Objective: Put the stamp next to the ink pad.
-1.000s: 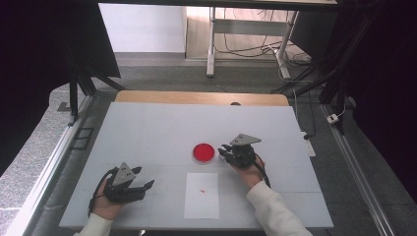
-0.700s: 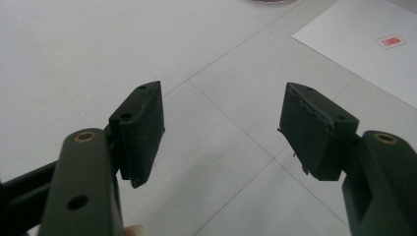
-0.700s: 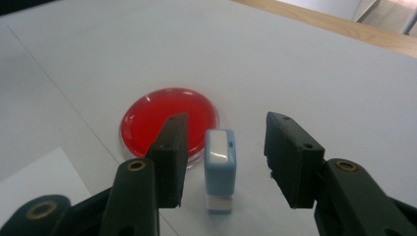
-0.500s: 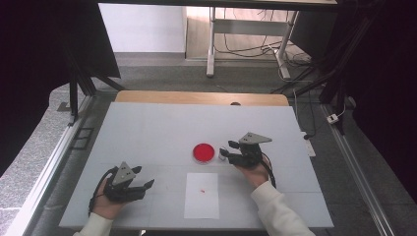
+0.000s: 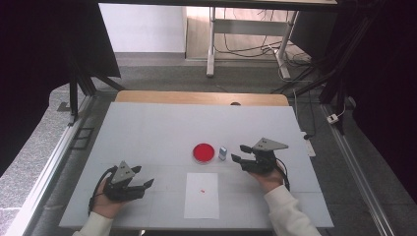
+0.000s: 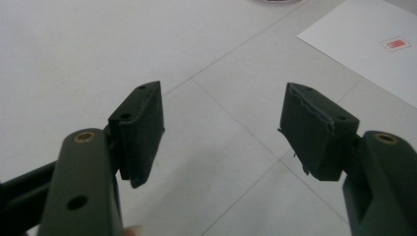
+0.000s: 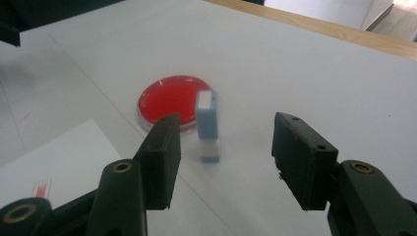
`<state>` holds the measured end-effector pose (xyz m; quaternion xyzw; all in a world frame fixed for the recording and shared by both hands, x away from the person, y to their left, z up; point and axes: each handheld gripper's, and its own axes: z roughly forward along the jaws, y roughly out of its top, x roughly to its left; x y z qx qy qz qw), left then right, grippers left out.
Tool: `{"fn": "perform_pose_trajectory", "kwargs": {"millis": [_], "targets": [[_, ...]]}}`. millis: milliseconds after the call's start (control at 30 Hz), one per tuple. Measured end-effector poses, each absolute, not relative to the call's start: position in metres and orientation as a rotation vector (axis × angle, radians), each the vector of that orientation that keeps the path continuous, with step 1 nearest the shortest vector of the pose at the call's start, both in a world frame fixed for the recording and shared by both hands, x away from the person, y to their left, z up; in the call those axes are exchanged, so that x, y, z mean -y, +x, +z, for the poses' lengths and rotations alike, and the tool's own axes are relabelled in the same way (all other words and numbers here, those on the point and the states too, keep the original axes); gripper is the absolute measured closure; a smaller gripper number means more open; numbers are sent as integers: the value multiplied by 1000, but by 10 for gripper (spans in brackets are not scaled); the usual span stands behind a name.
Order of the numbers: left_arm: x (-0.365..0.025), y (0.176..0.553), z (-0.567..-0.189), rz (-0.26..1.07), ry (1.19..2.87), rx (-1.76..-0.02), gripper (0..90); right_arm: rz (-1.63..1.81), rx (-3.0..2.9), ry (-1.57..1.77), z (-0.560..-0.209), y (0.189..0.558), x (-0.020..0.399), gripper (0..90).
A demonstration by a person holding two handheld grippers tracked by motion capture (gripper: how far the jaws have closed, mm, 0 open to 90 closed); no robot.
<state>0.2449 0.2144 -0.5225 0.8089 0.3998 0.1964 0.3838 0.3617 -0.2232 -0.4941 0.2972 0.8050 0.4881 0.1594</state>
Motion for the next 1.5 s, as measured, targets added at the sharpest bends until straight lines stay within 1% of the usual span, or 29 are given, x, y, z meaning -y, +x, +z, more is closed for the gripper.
{"fn": "perform_pose_trajectory", "kwargs": {"millis": [433, 600, 800, 1500], "targets": [[-216, 243, -524, 489, 2060, -1008, 327, 1322, -2241, 817, -496, 318, 264, 421], [-218, 242, -524, 490, 2059, -1011, 327, 1290, -2233, 833, -500, 306, 283, 418], [-216, 243, -524, 491, 2065, -1007, 327, 1281, -2238, 847, -506, 296, 304, 391], [-216, 243, -525, 494, 2072, -1013, 326, 1251, -2262, 810, -510, 298, 303, 391]]}}
